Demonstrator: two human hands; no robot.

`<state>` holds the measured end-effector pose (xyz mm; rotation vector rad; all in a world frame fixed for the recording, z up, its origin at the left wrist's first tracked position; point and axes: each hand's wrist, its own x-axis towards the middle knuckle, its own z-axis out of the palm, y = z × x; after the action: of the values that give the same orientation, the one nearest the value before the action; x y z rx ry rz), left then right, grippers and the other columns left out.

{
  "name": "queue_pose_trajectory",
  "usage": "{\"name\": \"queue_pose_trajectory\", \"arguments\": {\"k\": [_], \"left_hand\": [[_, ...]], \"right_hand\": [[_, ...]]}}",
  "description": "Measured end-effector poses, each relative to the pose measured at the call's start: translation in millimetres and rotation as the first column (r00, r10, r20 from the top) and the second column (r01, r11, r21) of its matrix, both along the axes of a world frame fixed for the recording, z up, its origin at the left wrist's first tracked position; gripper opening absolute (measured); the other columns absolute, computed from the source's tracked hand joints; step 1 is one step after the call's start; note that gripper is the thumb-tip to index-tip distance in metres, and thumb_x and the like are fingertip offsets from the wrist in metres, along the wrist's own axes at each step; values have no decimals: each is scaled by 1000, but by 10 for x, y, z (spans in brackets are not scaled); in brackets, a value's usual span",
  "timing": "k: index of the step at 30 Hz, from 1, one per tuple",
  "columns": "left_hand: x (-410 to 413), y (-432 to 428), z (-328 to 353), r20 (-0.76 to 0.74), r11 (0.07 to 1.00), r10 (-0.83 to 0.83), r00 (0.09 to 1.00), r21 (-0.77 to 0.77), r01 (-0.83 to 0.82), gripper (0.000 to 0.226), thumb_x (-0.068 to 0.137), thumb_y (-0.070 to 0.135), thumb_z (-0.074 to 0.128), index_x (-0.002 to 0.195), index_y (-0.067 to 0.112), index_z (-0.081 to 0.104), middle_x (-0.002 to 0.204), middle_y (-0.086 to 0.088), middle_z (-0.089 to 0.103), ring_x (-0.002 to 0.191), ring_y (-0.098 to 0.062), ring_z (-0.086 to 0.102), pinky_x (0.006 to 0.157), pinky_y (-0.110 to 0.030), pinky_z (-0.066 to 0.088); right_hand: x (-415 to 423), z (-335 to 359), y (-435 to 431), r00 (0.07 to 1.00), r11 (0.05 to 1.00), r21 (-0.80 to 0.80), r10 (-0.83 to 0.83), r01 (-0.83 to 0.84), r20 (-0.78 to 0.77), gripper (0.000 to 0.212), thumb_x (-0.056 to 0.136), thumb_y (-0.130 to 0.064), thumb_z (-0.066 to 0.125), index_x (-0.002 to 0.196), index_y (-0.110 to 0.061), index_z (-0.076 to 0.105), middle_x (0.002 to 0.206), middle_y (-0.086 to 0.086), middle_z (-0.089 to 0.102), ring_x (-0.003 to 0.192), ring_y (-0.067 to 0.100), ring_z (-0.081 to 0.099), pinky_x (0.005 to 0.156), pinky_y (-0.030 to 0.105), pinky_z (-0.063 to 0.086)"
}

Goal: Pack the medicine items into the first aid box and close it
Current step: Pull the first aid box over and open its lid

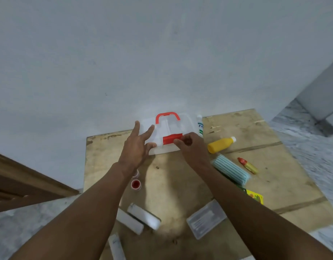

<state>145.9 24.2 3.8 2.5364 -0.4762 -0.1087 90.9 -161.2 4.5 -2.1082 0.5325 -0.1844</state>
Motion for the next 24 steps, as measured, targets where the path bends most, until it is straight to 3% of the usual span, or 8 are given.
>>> {"name": "queue_pose_trajectory", "arguments": {"k": [3,6,9,12,15,17,19,24], "left_hand": [[-7,-16,20,-10,1000,13,1000,-25,-13,55,96,31,61,147,24,43,162,-19,16,133,-40,46,104,-37,39],[-44,-43,27,-15,997,47,999,-66,-48,53,95,28,63,145,23,47,162,-15,18,139,-36,40,110,-34,34],[-82,-59,6,-34,983,83,996,-159,-87,54,91,25,67,143,20,51,160,-15,22,140,-35,38,110,-34,34],[-85,-67,-50,-50,955,112,992,-272,-121,61,88,29,70,145,22,48,160,-8,25,144,-26,32,113,-43,37],[-106,-137,-73,-200,868,234,951,-397,-297,81,81,21,79,150,21,35,147,11,40,130,-9,40,103,-29,42],[-116,-176,-104,-269,838,276,923,-403,-368,89,75,22,84,148,22,34,144,11,47,126,-14,49,102,-33,47],[-148,-194,-142,-266,830,296,917,-403,-385,83,72,26,85,142,24,40,137,6,55,122,-21,55,97,-37,53],[-406,-211,-109,-305,762,323,896,-477,-437,78,71,19,86,139,23,46,123,11,59,109,-14,60,78,-16,51]], "right_hand": [[118,46,-197,999,920,-389,48,-42,6,42,78,-49,78,99,-15,63,86,0,61,85,21,60,71,28,47],[221,-11,-436,985,791,-607,153,-72,83,58,67,-70,66,106,-28,60,112,13,58,105,35,54,79,39,49],[290,-52,-542,922,845,-428,382,-321,60,45,71,-65,59,108,-38,54,141,20,39,134,36,37,102,45,44],[307,-130,-530,900,882,-276,423,-382,105,29,77,-51,64,95,-29,67,149,21,32,144,31,29,110,40,34],[310,-196,-521,902,887,-294,408,-355,140,22,81,-36,71,94,-18,72,154,21,31,146,33,27,110,37,30],[322,-190,-526,903,887,-298,406,-353,139,17,83,-31,75,96,-19,72,156,21,30,148,34,25,113,42,30],[316,-181,-522,903,881,-314,409,-353,130,16,84,-29,76,96,-20,71,157,19,31,148,33,24,114,45,31],[87,-181,-524,897,878,-314,419,-360,143,21,80,-34,71,93,-17,71,154,24,34,147,36,27,114,48,32]]}}
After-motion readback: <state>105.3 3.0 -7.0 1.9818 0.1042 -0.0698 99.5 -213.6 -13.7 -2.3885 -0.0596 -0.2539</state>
